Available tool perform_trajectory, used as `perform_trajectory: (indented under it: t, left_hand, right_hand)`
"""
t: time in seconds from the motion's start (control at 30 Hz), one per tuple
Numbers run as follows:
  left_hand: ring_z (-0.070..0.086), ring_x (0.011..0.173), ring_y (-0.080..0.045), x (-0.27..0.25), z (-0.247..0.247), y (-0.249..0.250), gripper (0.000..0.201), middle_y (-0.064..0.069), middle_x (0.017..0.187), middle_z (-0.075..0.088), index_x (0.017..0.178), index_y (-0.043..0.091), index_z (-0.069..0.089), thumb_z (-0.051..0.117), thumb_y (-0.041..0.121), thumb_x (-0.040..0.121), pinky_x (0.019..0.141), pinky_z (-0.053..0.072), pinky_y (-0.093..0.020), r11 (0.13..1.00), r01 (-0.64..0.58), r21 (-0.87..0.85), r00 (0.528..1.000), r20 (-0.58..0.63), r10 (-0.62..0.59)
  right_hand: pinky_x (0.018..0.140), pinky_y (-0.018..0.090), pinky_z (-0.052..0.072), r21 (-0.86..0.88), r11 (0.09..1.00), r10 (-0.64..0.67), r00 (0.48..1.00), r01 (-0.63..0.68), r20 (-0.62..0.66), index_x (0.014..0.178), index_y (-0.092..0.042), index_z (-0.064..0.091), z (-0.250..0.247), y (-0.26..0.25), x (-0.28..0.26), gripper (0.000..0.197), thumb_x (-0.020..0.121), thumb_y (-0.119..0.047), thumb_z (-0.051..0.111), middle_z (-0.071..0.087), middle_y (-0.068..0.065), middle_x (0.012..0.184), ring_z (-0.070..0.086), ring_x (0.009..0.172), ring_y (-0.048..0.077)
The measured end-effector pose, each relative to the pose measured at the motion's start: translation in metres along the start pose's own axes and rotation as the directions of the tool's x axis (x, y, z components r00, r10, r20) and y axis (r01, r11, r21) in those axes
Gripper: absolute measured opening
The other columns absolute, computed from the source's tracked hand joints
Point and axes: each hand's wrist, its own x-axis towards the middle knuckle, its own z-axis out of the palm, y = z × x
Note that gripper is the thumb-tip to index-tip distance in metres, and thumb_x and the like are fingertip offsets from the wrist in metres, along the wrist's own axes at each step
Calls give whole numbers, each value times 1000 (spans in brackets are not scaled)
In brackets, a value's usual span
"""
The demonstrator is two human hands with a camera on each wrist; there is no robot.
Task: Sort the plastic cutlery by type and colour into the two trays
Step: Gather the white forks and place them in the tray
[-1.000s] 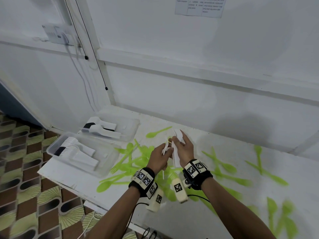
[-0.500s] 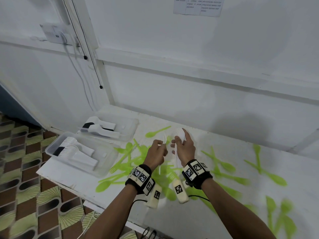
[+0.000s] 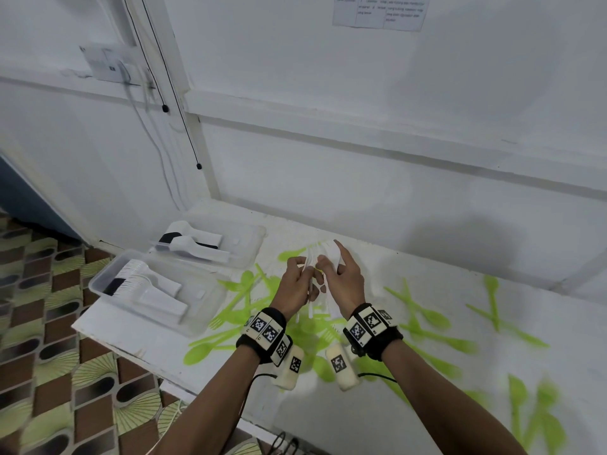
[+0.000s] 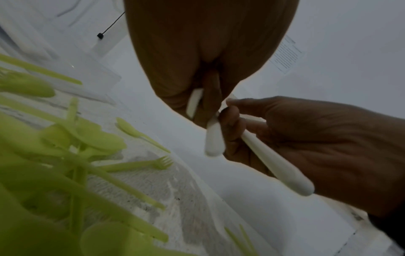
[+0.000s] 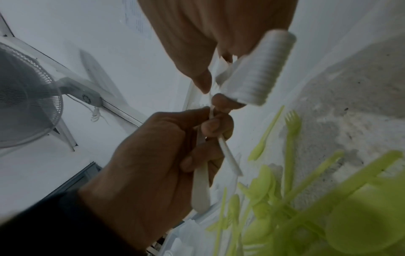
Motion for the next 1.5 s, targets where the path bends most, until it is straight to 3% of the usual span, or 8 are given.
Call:
perform_trajectory:
  t: [0.4,0.67,0.8,0.93,1.1,1.2,1.33,1.5]
  left_hand:
    - [75,63,-28,-5,3,-6,28,-2,92,75,97,4,57,50,28,107,66,56,-43,978,-81,194,995,-49,92]
    - [68,86,-19,7,6,-16,30,-1,98,66,110,14,72,46,29,107,78,49,-29,962,11,273,987,-156,34]
    - [61,61,1,2,13,-5,32,-2,84,59,89,4,64,37,7,106,58,46,-19,990,73,120,996,-64,-65]
    - [63,91,-20,7,15,-7,32,-12,126,47,108,10,66,34,9,103,59,50,-20,987,133,86,991,-44,-129]
    - [55,55,-1,3,16,16,25,3,77,66,78,16,62,41,4,84,49,40,-15,991,130,35,989,71,-132]
    - [48,59,-16,9,14,15,33,-14,83,57,88,7,54,44,30,68,51,38,-25,982,184,-41,981,76,-181]
    - [40,52,-23,10,12,11,53,-18,86,61,95,3,62,42,52,99,47,38,-28,970,224,-93,972,93,-215]
    - [48,44,-28,5,14,5,44,-25,72,57,81,3,53,50,39,106,49,45,-32,989,108,-98,993,57,-103]
  right_hand:
    - [69,19,50,-87,995,-43,998,39,-44,143,-44,48,2,14,-1,51,97,-28,62,70,20,81,68,75,20]
    - [61,18,56,-8,1000,-28,999,27,-39,145,-43,46,-1,6,2,53,98,-22,60,58,12,72,63,71,16]
    - [49,9,39,-209,972,-117,993,112,-15,146,-34,49,1,8,-6,46,102,-21,56,37,0,58,42,46,3]
    - [53,12,46,-136,988,-79,997,80,8,146,-39,48,5,15,-13,46,103,-26,56,62,22,74,62,62,11]
    - [74,36,56,-80,996,-32,999,35,35,145,-49,44,7,14,-10,45,104,-33,51,68,22,84,66,74,20]
    - [66,24,56,-30,999,21,992,-17,123,145,-52,41,3,4,-12,46,106,-28,42,70,4,93,68,87,19]
    - [57,33,57,-22,1000,11,972,-6,235,151,-48,31,-4,1,-14,52,106,-27,46,70,3,101,66,63,22]
    - [67,26,58,-131,991,18,926,34,377,158,-36,22,-18,3,-10,59,106,-21,45,68,-1,69,64,56,15]
